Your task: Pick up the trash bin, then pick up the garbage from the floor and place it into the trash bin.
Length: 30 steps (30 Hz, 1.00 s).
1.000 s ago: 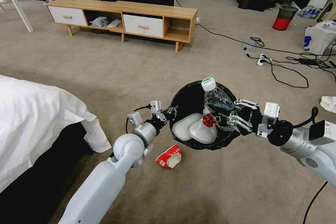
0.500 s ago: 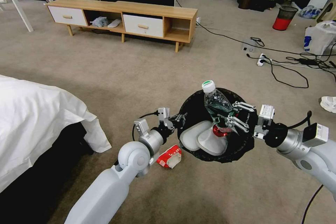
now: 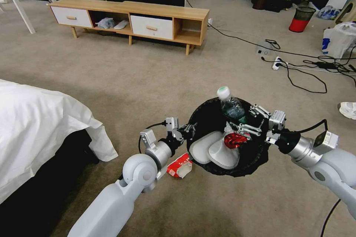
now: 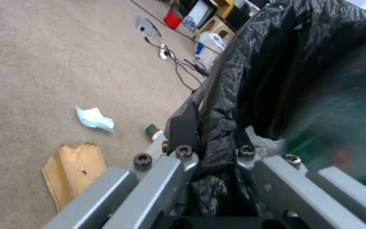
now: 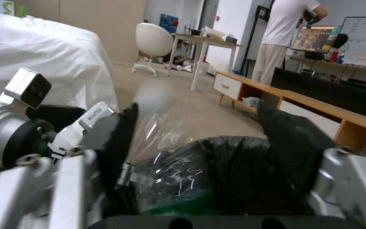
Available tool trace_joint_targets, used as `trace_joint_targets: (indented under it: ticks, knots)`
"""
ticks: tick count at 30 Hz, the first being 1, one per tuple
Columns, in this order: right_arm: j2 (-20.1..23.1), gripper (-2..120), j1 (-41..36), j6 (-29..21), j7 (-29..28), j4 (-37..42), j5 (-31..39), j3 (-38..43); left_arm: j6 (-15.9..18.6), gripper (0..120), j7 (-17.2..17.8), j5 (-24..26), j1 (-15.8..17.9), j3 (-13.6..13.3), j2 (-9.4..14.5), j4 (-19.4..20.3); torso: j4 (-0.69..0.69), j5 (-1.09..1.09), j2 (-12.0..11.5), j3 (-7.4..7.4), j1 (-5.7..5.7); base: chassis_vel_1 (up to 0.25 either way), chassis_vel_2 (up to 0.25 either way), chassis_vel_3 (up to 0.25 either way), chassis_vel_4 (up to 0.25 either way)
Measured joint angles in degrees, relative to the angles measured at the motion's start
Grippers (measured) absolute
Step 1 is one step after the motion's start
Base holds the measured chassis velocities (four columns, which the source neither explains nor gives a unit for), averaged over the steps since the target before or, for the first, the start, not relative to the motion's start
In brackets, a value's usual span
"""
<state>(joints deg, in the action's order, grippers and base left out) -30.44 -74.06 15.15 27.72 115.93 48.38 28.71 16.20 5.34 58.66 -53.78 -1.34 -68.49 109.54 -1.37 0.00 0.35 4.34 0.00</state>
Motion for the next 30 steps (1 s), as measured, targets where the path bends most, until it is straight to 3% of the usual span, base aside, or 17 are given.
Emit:
trace_joint_targets:
  ticks: [3,4,7,22,28,30]
  knots:
    - [0.01,81,0.01,-0.02,-0.09,0.01,0.01,0.00,0.00,3,0.09,0.00,0.00,0.10,0.00,-0.01,0.00,0.00,0.00,0.00,0.00,0.000,0.000,0.000,0.000]
    - [0.03,89,0.01,-0.09,-0.17,0.03,0.02,0.00,0.00,3,0.39,0.01,0.00,0.24,-0.07,0.00,0.00,0.00,0.00,0.00,0.00,0.000,0.000,0.000,0.000]
    - [-0.01,99,-0.02,-0.10,-0.17,-0.06,-0.04,-0.05,0.00,3,0.95,0.06,-0.09,0.42,-0.08,-0.04,0.00,0.00,0.00,0.00,0.00,0.000,0.000,0.000,0.000]
    - [-0.34,100,-0.19,0.01,-0.19,0.48,0.05,-0.05,0.03,3,6.71,1.78,-0.33,0.90,-0.70,-0.29,0.00,0.00,0.00,0.00,0.00,0.000,0.000,0.000,0.000]
    - [-0.92,100,-0.12,0.06,-0.63,2.16,0.63,2.19,0.31,3,8.88,1.63,-1.61,2.59,-0.45,0.93,0.00,0.00,0.00,0.00,0.00,0.000,0.000,0.000,0.000]
    - [-1.55,100,-0.02,0.06,-1.43,3.26,1.42,3.93,0.73,3,9.56,1.13,-2.53,4.34,-0.27,1.95,0.00,0.00,0.00,0.00,0.00,0.000,0.000,0.000,0.000]
